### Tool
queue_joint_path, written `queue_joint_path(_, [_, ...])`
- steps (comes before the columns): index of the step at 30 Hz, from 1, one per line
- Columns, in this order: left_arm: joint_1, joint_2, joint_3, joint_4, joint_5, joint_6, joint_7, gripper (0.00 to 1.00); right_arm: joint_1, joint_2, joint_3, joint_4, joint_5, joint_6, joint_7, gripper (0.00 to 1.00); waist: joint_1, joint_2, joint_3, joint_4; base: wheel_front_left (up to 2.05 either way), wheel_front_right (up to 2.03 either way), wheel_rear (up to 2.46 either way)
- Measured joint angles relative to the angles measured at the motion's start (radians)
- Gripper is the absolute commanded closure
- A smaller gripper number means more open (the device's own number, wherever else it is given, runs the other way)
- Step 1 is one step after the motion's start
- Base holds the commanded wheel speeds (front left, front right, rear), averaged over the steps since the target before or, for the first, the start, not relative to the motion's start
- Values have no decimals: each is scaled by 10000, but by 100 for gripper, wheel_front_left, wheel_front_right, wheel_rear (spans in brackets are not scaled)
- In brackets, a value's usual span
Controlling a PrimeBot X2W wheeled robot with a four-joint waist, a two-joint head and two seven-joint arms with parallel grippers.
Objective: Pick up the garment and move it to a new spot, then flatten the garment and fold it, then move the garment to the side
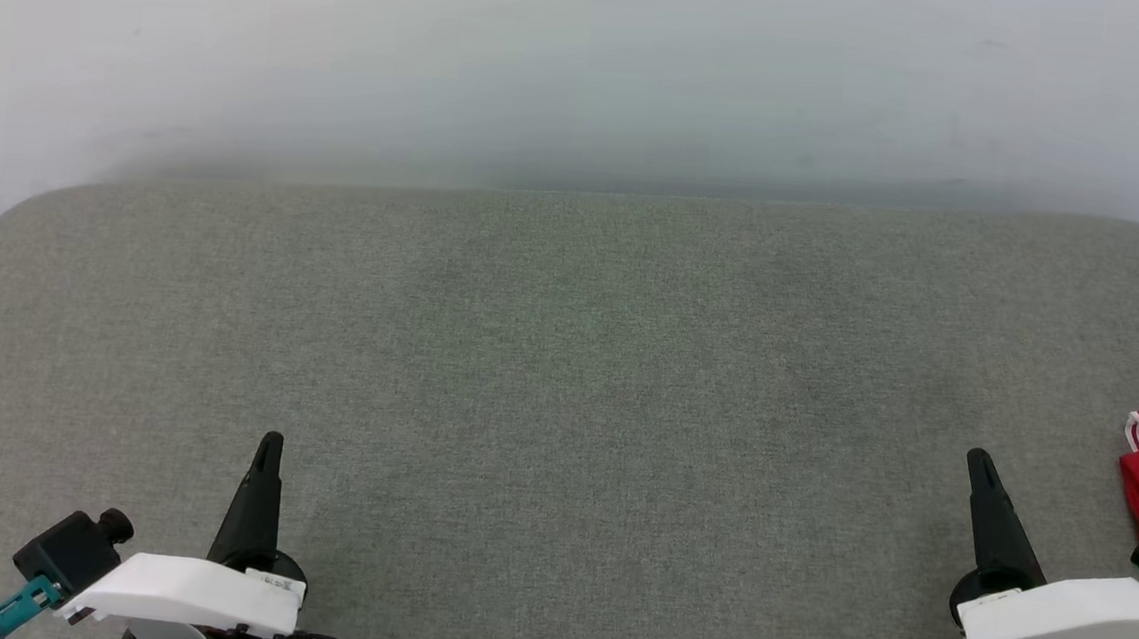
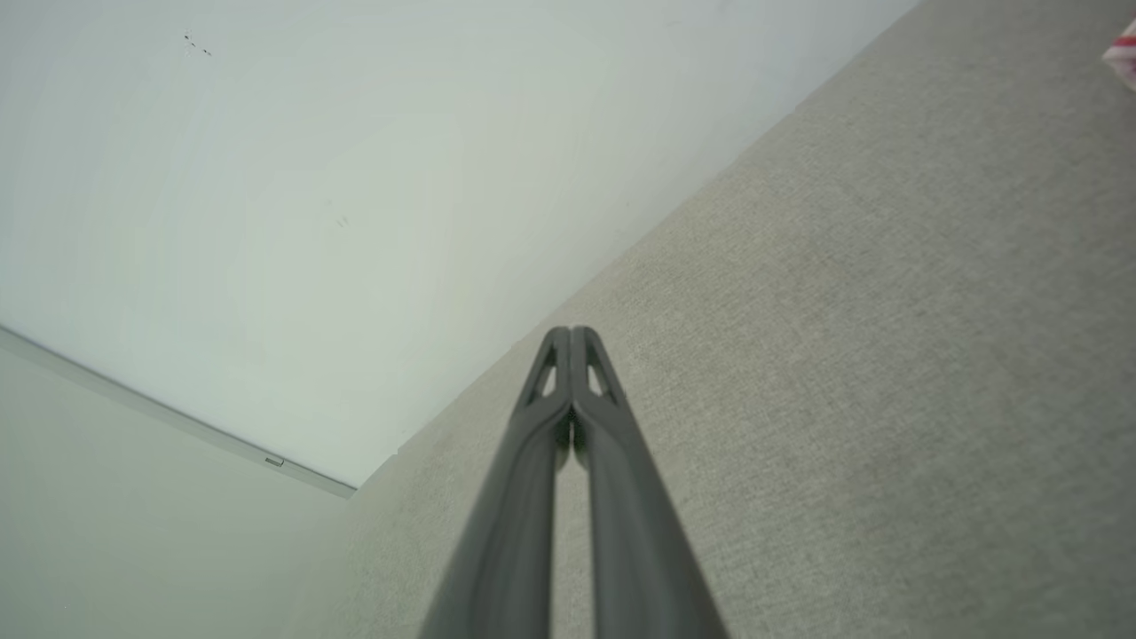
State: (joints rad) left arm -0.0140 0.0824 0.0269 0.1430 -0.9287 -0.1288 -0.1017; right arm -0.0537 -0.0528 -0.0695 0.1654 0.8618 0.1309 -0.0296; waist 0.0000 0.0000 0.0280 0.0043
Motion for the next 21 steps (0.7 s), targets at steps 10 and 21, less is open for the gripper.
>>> queue_joint_path(10, [-133, -2, 79, 165, -1162, 0, 293, 100, -73, 0, -63, 127, 1223, 0, 236, 100, 0, 0, -30, -5, 0, 0, 0])
queue_joint_path(21, [-298, -6, 140, 303, -2228, -2, 564, 100, -105, 0, -128, 255, 2332, 0, 449, 100, 0, 0, -61, -11, 0, 0, 0])
